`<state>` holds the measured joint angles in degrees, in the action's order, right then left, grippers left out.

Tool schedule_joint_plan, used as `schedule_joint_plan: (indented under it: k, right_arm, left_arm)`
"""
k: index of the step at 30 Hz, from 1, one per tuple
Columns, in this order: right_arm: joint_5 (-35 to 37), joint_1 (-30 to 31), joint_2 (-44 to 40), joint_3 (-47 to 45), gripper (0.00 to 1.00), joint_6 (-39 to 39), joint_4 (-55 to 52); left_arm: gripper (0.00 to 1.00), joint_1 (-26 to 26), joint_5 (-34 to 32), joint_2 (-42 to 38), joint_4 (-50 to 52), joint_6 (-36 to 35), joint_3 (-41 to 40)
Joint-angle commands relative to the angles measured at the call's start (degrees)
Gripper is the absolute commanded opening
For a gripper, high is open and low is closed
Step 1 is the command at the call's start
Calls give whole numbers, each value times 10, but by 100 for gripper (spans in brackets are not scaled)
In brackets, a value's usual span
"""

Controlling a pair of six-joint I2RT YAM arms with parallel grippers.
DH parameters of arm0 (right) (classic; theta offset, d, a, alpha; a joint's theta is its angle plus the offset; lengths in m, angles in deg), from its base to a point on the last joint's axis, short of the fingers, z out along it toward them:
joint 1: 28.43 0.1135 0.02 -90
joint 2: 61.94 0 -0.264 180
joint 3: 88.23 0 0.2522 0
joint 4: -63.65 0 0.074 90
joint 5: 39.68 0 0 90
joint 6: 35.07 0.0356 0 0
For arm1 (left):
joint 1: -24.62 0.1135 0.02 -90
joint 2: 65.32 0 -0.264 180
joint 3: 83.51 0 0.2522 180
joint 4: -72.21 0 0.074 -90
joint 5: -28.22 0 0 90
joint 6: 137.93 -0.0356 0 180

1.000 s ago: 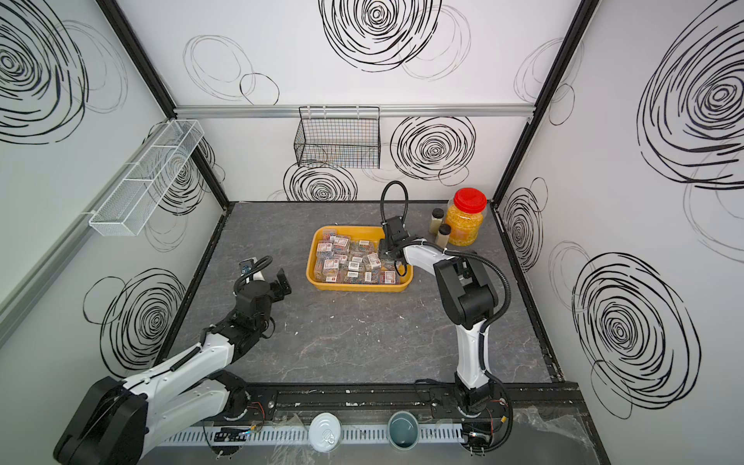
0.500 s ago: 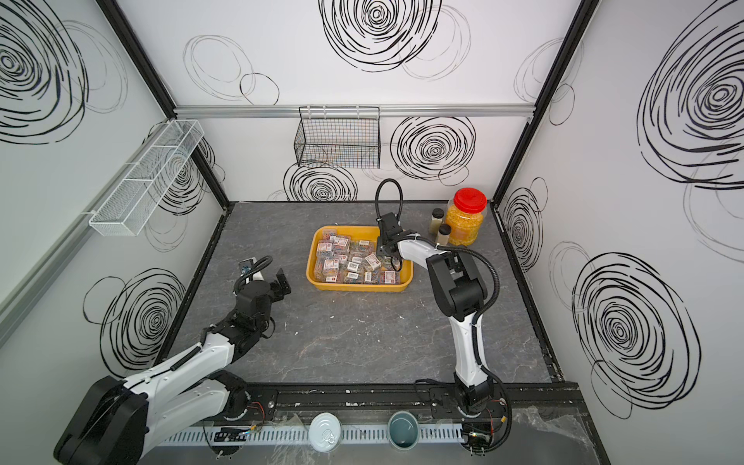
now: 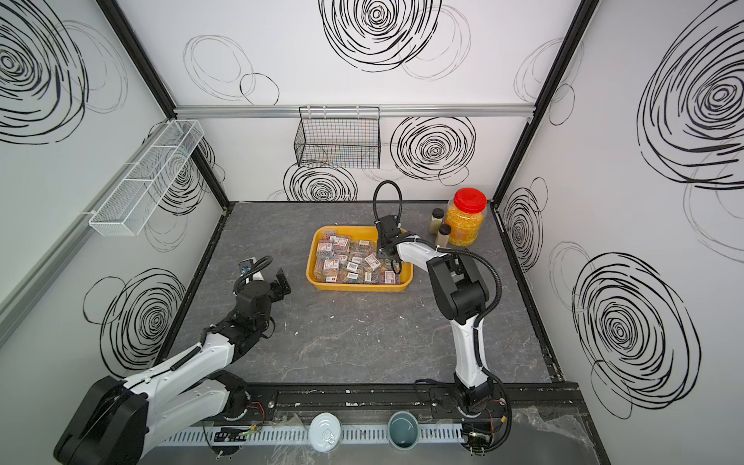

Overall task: Take the paper clips out of the storage box
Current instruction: Pick up the boxed paper clips from the storage box.

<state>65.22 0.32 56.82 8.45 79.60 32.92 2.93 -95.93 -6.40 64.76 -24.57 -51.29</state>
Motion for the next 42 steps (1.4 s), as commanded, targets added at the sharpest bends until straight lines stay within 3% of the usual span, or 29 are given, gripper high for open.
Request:
schedule_joint_plan:
  k: [1, 16, 30, 42]
  right_arm:
    - [-33, 10, -17, -20, 69, 1, -8]
    - [-38, 25, -52, -54, 75, 0, 1]
    - [-29, 29, -55, -76, 61, 10, 1]
    - [3, 32, -141, -102, 45, 16, -16]
  left_arm:
    - [99, 3, -12, 0, -31, 3, 4]
    - [99, 2, -18, 4, -28, 6, 6]
    - [99, -5, -23, 8, -29, 4, 8]
    - [99, -7, -21, 7, -35, 0, 7]
